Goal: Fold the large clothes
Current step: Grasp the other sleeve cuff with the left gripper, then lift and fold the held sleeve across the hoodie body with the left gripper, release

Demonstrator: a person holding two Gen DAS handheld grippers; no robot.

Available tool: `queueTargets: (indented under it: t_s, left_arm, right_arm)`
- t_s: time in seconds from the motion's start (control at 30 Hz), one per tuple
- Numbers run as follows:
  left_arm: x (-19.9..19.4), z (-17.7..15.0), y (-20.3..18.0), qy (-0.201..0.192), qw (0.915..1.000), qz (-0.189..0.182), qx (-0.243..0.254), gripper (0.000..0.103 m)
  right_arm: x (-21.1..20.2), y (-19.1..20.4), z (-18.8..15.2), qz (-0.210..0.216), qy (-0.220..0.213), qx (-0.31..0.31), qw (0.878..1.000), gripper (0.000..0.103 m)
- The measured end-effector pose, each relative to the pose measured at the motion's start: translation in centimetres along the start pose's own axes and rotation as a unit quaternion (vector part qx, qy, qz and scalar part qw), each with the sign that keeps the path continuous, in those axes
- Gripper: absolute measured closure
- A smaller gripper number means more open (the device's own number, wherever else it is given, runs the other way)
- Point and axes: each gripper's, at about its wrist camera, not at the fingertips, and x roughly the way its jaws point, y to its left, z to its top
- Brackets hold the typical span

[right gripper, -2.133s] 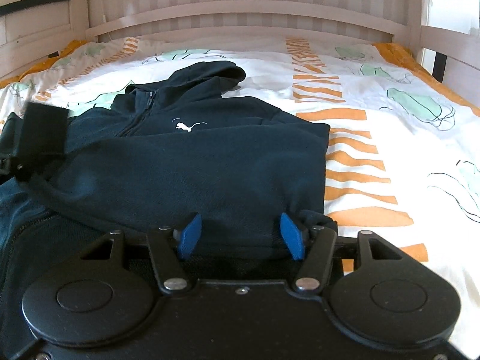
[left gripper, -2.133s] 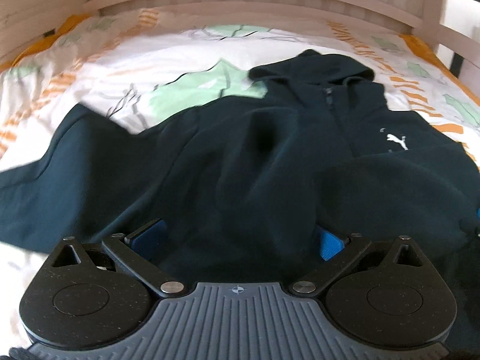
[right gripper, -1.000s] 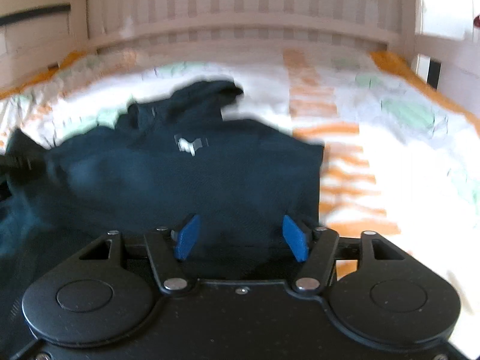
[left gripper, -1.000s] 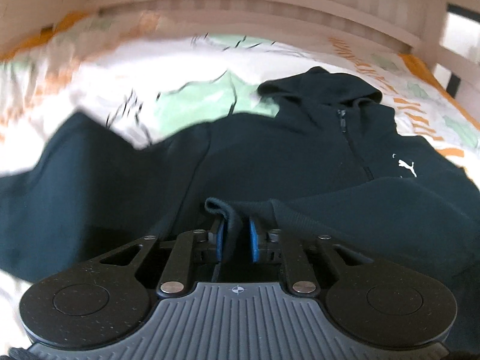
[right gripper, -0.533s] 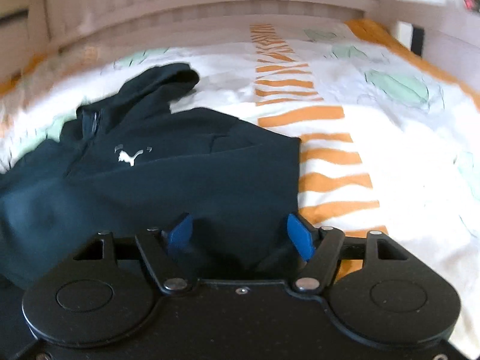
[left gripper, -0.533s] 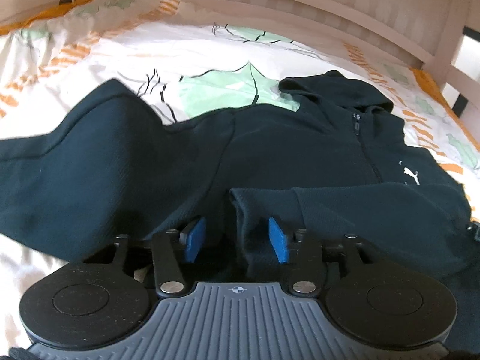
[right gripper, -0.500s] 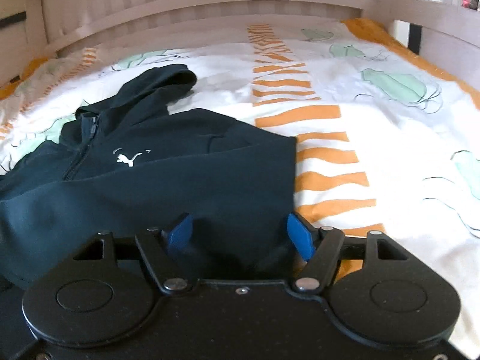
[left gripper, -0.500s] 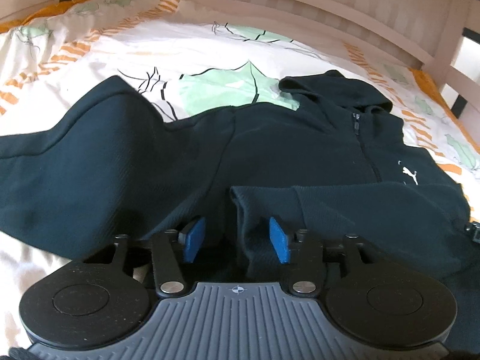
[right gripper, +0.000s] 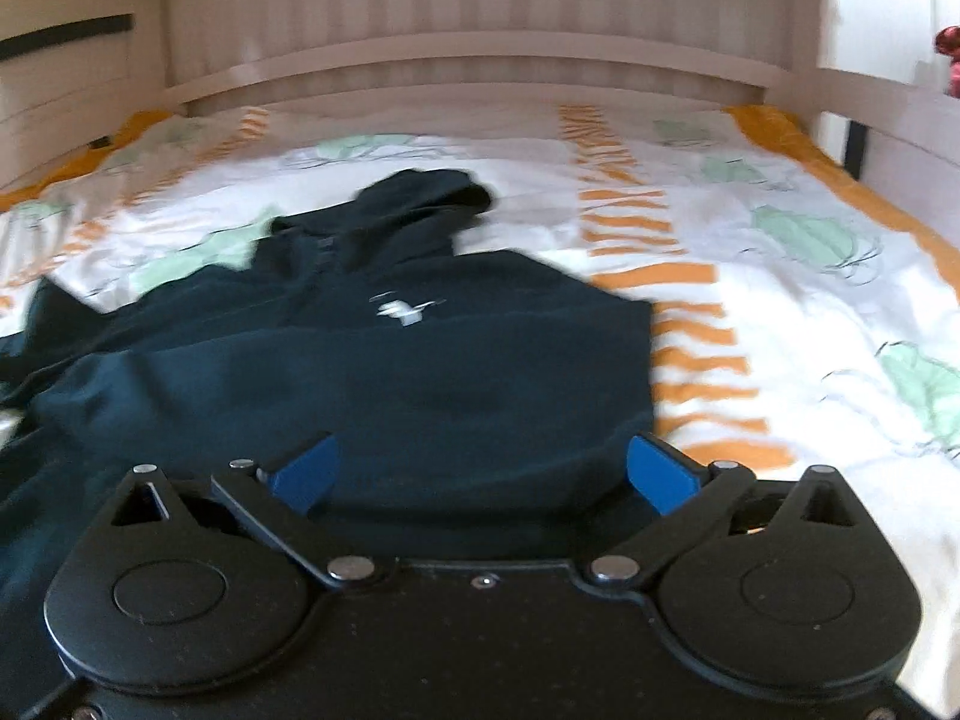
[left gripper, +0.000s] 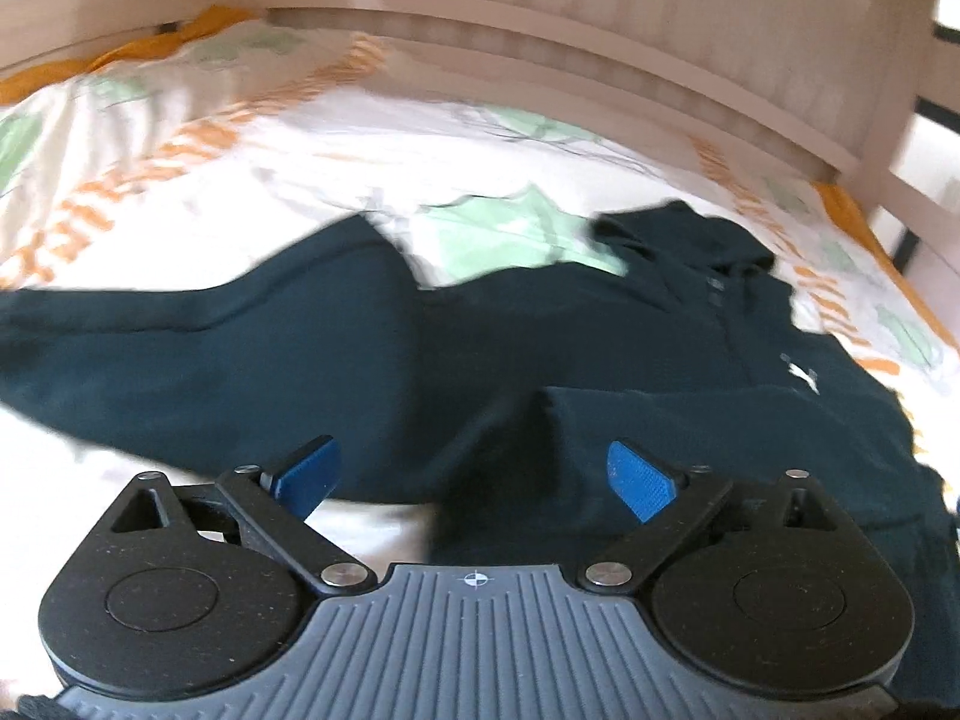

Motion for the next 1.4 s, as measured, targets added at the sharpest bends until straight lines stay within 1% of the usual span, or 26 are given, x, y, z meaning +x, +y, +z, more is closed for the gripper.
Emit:
queueTargets:
  t_s: [0.1, 0.2, 0.37, 0.43, 0.5, 0.57, 0.63, 0.73, 0.9, 0.97, 1.0, 1.03, 1.07, 1.1, 1.17, 1.2, 1.3, 1.4]
  left_arm:
    - [-0.7, 0.1, 3.2, -0.001, 0.9985, 0.015, -0.053, 0.006]
    - [-1.1, 0.3, 6.7, -0.006, 0.9937, 0.032, -0.107, 0.006]
    - [-1.2, 0.7, 12.2, -0.012, 0.9846, 0.076, -0.157, 0.006]
    - [-1.2, 0.9, 14.5, -0.015, 0.979, 0.095, -0.18, 0.006]
    - [-0.9, 1.4, 16.6, -0.018, 0.9722, 0.104, -0.209, 0.006]
    - [-0.5, 1.9, 18.4, -0.02, 0.9667, 0.114, -0.228, 0.006]
    - [0.1, 2.4, 19.9, -0.02, 0.9632, 0.13, -0.234, 0.006]
    - [1.3, 2.8, 21.7, -0.017, 0.9619, 0.137, -0.236, 0.006]
    - [2.8, 3.4, 22.2, -0.029, 0.9675, 0.142, -0.208, 0.008]
    - [2.9, 3.5, 22.3, -0.033, 0.9665, 0.145, -0.209, 0.009]
    - [2.8, 3.5, 22.3, -0.037, 0.9658, 0.145, -0.212, 0.016]
    - [2.6, 3.6, 22.4, -0.042, 0.9653, 0.147, -0.212, 0.04]
    - [2.4, 3.6, 22.4, -0.048, 0.9643, 0.153, -0.211, 0.06]
    - [2.2, 3.6, 22.5, -0.05, 0.9626, 0.162, -0.211, 0.086]
    - [1.6, 3.8, 22.8, -0.058, 0.9632, 0.137, -0.224, 0.088]
    - [1.0, 4.0, 22.6, -0.067, 0.963, 0.133, -0.225, 0.088]
    - [-0.5, 5.3, 21.1, -0.084, 0.9645, 0.126, -0.216, 0.088]
    - [-2.4, 7.3, 18.8, -0.1, 0.968, 0.093, -0.21, 0.089]
  right_arm:
    - [-0.7, 1.7, -0.9, 0.025, 0.006, 0.002, 1.0, 0.001]
    - [-1.2, 3.5, -1.7, 0.041, 0.013, -0.01, 0.999, 0.001]
    - [-1.2, 5.4, -2.3, 0.058, 0.027, -0.024, 0.998, 0.001]
    - [-1.2, 5.8, -2.4, 0.062, 0.03, -0.027, 0.997, 0.001]
    - [-1.0, 6.3, -2.4, 0.063, 0.034, -0.028, 0.997, 0.001]
    - [-0.9, 6.6, -2.5, 0.064, 0.039, -0.027, 0.997, 0.001]
    - [-0.7, 7.0, -2.5, 0.064, 0.043, -0.029, 0.997, 0.001]
    - [-0.4, 7.5, -2.6, 0.065, 0.049, -0.032, 0.996, 0.001]
    - [0.4, 8.4, -2.8, 0.069, 0.062, -0.035, 0.995, 0.001]
    - [0.7, 8.7, -3.0, 0.069, 0.067, -0.039, 0.995, 0.001]
    - [0.8, 8.8, -3.0, 0.069, 0.067, -0.042, 0.994, 0.001]
    - [0.8, 8.9, -3.1, 0.069, 0.066, -0.044, 0.994, 0.001]
    - [0.8, 8.9, -3.1, 0.07, 0.066, -0.044, 0.994, 0.001]
    - [0.9, 8.9, -3.0, 0.072, 0.066, -0.044, 0.994, 0.001]
    - [0.9, 8.7, -3.0, 0.074, 0.066, -0.041, 0.994, 0.001]
    - [1.0, 8.7, -2.9, 0.075, 0.066, -0.04, 0.994, 0.001]
    - [0.8, 8.4, -2.9, 0.077, 0.064, -0.035, 0.994, 0.001]
    - [0.5, 7.9, -2.9, 0.078, 0.063, -0.029, 0.995, 0.001]
